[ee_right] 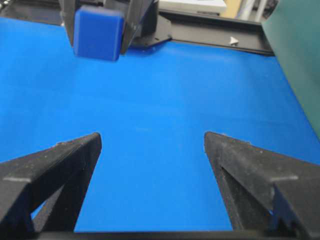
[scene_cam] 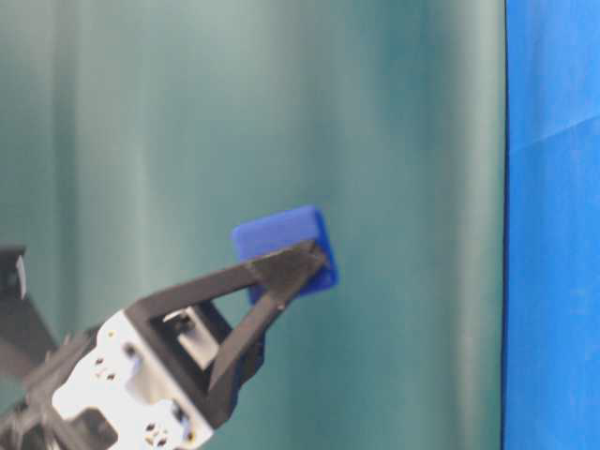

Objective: Handover the blue block to the right arm after grasping it with the left arm, then place it in the designated position.
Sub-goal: 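Lift the blue cube with the left gripper and raise it up, then move the right gripper to the cube held by the left gripper, then close the right gripper on the cube and open the left gripper, then pull the cube away to the right with the right gripper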

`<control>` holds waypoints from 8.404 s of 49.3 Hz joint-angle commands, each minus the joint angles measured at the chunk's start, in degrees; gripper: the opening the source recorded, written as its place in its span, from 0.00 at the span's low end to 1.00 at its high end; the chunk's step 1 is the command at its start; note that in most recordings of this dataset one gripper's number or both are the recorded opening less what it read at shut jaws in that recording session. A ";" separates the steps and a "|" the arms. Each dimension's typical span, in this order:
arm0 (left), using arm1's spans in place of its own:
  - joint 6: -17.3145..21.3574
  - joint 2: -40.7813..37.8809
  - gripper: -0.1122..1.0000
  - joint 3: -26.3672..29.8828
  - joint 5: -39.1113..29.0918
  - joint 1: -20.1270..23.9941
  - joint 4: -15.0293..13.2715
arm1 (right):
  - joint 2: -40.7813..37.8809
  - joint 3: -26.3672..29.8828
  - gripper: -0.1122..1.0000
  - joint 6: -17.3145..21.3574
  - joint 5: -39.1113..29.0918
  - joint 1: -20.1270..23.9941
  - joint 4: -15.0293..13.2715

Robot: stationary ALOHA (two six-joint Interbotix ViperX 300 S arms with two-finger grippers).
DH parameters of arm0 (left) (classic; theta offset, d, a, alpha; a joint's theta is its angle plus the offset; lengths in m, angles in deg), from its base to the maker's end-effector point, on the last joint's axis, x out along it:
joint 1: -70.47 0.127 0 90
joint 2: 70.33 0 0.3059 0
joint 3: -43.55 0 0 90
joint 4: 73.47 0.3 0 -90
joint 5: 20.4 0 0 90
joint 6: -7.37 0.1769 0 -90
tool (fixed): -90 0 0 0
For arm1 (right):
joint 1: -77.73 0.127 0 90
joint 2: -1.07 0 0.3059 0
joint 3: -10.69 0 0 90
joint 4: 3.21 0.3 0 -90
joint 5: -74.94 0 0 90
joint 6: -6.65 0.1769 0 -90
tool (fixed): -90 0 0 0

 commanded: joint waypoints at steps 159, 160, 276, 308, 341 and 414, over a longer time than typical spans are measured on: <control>-0.79 17.67 0.54 -26.46 47.99 1.58 -0.44 | -0.44 6.15 0.95 -37.62 2.55 0.97 -39.38; -0.79 17.75 0.54 -26.46 47.99 1.58 -0.44 | -0.53 6.15 0.95 -37.62 2.64 0.97 -39.38; -0.79 17.67 0.54 -26.37 47.55 1.58 -0.44 | -43.15 44.56 0.86 -37.35 -0.62 1.32 -39.11; -0.70 17.58 0.54 -26.28 47.46 1.58 -0.44 | -43.15 44.65 0.59 -33.75 -2.02 1.58 -39.11; -0.70 17.58 0.94 -26.19 47.99 1.58 -0.44 | -43.07 44.47 0.59 -33.31 -2.55 1.76 -39.11; -0.70 18.02 0.94 -26.37 47.64 1.58 -0.44 | -22.41 27.16 0.59 -27.51 -9.84 1.76 -26.46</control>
